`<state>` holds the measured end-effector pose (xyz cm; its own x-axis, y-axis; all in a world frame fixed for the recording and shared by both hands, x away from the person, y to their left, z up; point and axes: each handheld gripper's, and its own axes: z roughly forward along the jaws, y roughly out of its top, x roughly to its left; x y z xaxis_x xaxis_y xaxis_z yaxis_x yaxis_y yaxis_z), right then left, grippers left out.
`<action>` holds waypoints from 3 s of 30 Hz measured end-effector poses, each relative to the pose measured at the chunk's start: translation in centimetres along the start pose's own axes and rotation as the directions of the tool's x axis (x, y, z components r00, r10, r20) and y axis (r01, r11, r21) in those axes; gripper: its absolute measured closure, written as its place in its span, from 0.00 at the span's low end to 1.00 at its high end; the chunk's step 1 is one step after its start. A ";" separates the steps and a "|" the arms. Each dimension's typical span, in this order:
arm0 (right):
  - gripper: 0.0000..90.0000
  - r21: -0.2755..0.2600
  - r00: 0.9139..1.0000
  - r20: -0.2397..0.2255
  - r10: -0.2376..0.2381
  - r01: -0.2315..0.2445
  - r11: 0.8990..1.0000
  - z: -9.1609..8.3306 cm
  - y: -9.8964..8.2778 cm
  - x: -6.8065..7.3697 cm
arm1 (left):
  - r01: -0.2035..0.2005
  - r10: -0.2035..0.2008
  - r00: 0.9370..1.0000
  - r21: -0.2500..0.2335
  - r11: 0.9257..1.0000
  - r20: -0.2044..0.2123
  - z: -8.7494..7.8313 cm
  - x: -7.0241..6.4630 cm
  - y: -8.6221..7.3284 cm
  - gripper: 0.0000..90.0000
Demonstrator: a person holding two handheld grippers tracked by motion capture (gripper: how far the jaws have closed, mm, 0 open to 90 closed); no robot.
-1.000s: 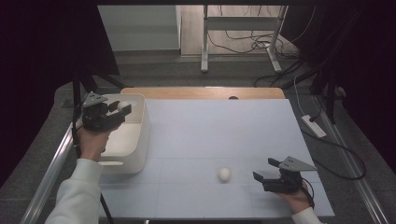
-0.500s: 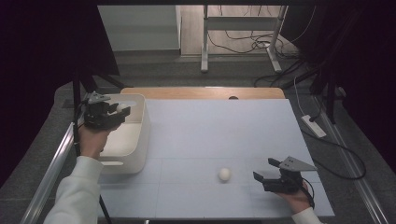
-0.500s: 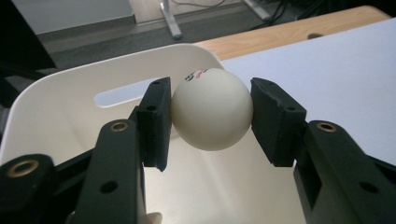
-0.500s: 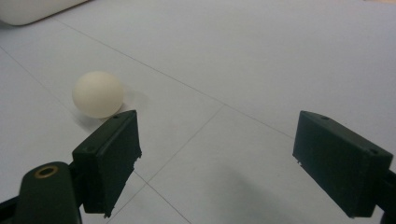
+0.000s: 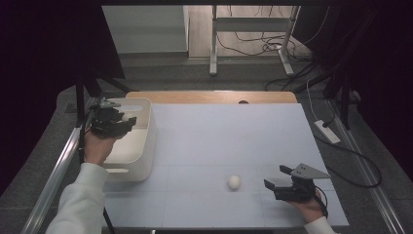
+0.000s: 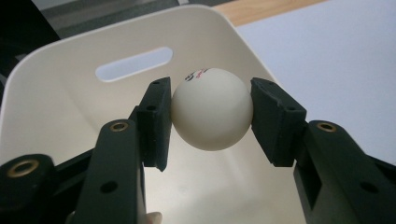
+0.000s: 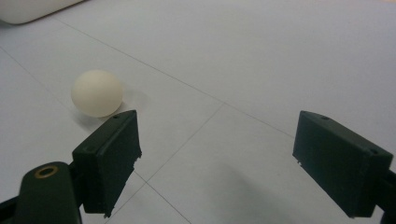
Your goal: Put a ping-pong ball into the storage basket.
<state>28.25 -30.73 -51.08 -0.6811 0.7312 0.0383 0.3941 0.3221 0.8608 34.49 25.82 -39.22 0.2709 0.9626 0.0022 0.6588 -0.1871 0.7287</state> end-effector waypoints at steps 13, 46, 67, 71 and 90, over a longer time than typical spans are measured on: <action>0.16 -0.004 1.000 0.000 0.002 -0.002 1.000 0.0 0.0 0.0 | -0.020 0.020 1.000 0.093 0.995 -0.001 0.8 0.0 -0.2 0.57; 0.16 -0.008 1.000 -0.001 0.004 -0.004 1.000 0.2 0.0 -0.2 | 0.072 -0.044 0.986 -0.167 0.983 0.162 -3.2 -1.5 0.0 0.22; 0.16 -0.011 1.000 -0.008 -0.013 0.013 1.000 1.0 0.5 -0.1 | 0.111 -0.026 0.950 -0.259 0.959 0.312 -4.6 -3.4 -2.5 0.24; 0.16 -0.002 1.000 -0.015 -0.022 0.022 1.000 1.3 0.6 0.1 | 0.105 -0.012 0.946 -0.270 0.957 0.323 -4.9 -3.6 -2.9 0.24; 0.16 -0.008 1.000 -0.020 -0.012 0.012 1.000 1.8 0.7 -0.3 | 0.061 0.070 0.907 -0.293 0.954 0.415 -4.8 -6.7 -4.1 0.24</action>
<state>29.84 -29.68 -51.36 -0.6980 0.7151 0.0378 0.3807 0.3259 0.8654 26.66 21.12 -38.96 0.5828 0.7790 -0.2314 0.4397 -0.0629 0.8959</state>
